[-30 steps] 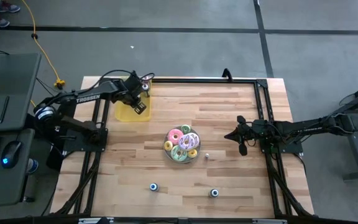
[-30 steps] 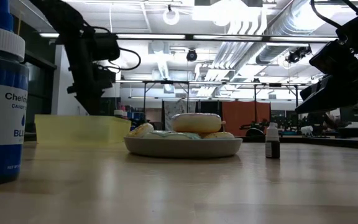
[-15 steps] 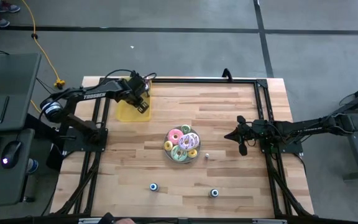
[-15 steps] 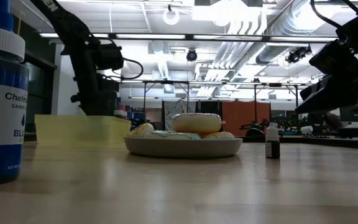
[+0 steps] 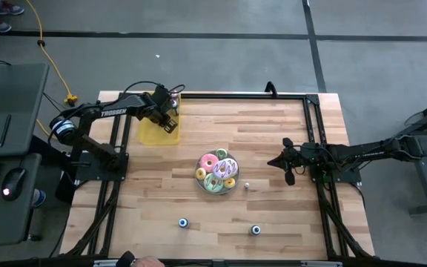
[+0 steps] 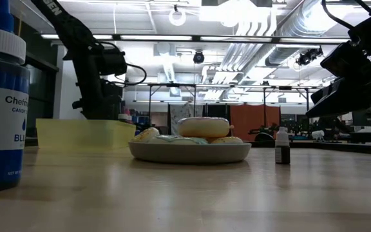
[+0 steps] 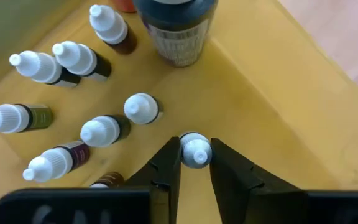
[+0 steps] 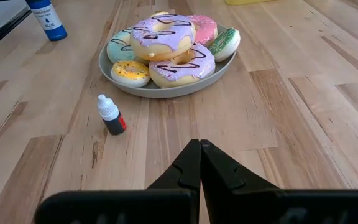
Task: Pick & Place food coloring
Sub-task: Put the small green food coloring bottle into the yellow bin, then put the small red food coloring bottle into the yellow bin
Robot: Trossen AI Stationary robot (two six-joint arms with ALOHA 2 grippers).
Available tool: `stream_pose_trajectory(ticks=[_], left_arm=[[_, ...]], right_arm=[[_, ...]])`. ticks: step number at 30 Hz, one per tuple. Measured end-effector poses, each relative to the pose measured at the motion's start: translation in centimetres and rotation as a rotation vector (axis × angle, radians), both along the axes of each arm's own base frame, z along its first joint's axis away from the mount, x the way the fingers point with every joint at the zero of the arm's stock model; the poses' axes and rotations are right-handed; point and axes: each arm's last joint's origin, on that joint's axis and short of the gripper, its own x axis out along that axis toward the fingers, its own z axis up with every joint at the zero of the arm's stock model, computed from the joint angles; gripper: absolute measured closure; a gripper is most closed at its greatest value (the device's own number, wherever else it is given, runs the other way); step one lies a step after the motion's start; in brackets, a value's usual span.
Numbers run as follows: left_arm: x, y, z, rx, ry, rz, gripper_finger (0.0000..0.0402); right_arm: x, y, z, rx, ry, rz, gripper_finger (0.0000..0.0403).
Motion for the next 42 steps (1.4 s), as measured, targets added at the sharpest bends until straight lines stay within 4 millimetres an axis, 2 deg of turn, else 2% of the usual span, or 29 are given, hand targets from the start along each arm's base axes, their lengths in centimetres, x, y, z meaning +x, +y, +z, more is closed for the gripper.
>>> stream_pose_trajectory(ticks=[4,8,34,42], left_arm=[[0.0,0.0,0.0,0.001,0.001,0.000,0.0303],[0.0,0.0,0.0,0.005,0.004,0.002,0.0287],[0.2,0.0,-0.2,-0.029,-0.024,0.001,0.0283],[0.4,0.1,0.8,-0.019,-0.039,0.007,0.0283]], right_arm=[[0.0,0.0,0.0,0.000,0.000,0.000,0.0402],[0.0,0.0,0.0,0.000,0.000,0.000,0.0402],[0.0,0.0,0.0,0.000,0.001,0.000,0.0402],[0.0,0.0,0.0,0.000,0.000,0.000,0.0402]])
